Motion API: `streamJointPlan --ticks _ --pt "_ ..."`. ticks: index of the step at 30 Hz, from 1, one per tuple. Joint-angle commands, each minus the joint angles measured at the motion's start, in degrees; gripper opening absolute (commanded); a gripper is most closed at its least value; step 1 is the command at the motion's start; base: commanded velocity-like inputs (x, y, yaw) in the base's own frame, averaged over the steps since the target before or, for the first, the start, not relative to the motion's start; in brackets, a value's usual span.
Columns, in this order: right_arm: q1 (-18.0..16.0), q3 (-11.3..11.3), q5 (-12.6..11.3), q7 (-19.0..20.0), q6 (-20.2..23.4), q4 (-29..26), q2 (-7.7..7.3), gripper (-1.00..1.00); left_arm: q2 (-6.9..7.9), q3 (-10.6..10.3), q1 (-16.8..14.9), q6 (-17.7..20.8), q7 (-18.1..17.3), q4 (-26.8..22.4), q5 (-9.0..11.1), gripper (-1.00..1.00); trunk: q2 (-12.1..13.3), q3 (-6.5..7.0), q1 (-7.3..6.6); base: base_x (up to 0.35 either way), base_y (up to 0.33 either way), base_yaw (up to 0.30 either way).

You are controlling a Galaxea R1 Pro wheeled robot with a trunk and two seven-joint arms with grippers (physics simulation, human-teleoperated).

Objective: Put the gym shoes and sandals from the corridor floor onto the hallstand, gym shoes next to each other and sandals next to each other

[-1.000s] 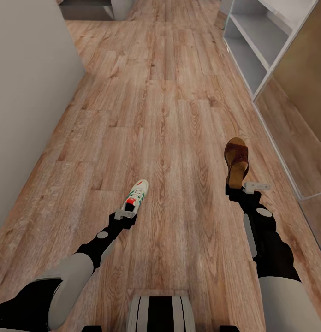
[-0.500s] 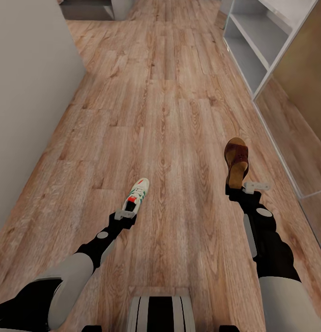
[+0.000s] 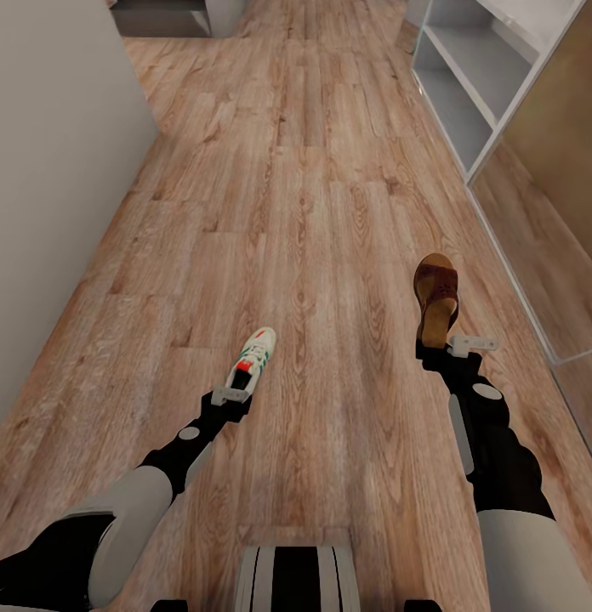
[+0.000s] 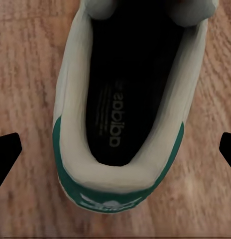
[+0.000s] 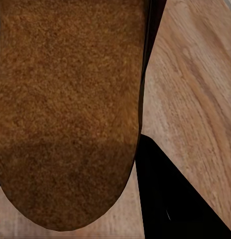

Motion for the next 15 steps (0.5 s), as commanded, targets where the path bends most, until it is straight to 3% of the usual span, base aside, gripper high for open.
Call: streamJointPlan --ticks 1,15 --pt "-0.02 0.03 0.32 -0.04 0.38 -0.08 -0.01 -1.0 -0.03 0.51 -0.03 -0.18 -0.23 0.03 -0.52 1.0 -0.01 -0.03 -0.01 -0.034 0.027 0.0" --pt "-0.02 0.02 0.33 -0.04 0.38 -0.08 -0.01 -1.0 -0.03 0.55 -0.03 -0.18 -0.23 0.03 -0.52 1.0 -0.01 -0.38 -0.01 -0.005 0.004 0.0"
